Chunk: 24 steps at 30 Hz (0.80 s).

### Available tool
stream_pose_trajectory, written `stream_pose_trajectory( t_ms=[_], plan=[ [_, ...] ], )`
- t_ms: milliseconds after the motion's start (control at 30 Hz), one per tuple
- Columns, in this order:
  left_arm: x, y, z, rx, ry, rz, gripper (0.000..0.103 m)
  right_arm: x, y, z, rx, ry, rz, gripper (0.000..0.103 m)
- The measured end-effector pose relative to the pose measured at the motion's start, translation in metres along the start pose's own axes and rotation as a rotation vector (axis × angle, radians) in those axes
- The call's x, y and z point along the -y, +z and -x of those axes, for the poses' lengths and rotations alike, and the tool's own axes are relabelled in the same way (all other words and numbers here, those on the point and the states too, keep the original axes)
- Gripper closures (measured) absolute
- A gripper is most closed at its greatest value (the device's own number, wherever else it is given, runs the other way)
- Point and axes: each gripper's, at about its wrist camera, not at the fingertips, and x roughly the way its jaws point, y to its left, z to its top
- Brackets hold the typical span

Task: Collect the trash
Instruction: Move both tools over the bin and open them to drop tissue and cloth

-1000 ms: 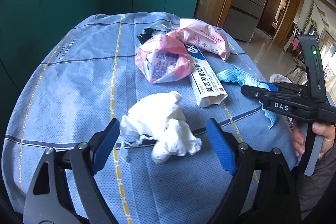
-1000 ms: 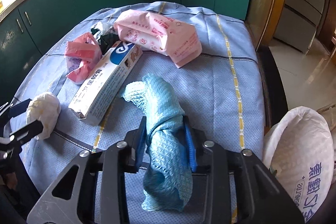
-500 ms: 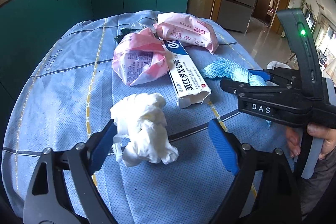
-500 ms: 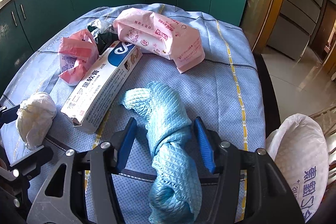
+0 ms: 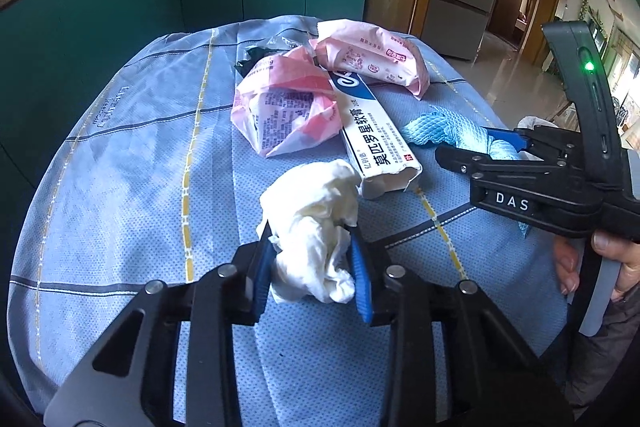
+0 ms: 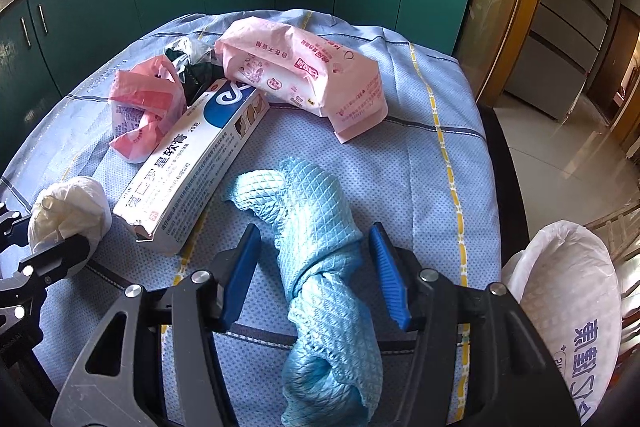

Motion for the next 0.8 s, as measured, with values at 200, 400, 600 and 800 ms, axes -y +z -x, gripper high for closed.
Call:
stream_pose_trajectory(
  t_ms=[200, 400, 600, 800],
  plan=[
    [0.0, -0.001, 0.003, 0.003, -0.001, 0.0, 0.068, 0.002, 0.0, 0.001, 0.002, -0.001, -0.008, 0.066],
    [-0.007, 0.002, 0.013, 0.04, -0.01, 0.029, 0.069, 0.005, 0.001, 0.006, 0.016, 0.022, -0.024, 0.072],
    [-0.019, 0.013, 0.033, 0.094, -0.043, 0.08, 0.069, 0.022, 0.004, 0.036, 0.122, 0.064, -0.089, 0.072],
    [-0.007, 0.025, 0.045, 0.13, -0.088, 0.071, 0.069, 0.069, -0.002, 0.073, 0.258, -0.004, -0.238, 0.072]
  ],
)
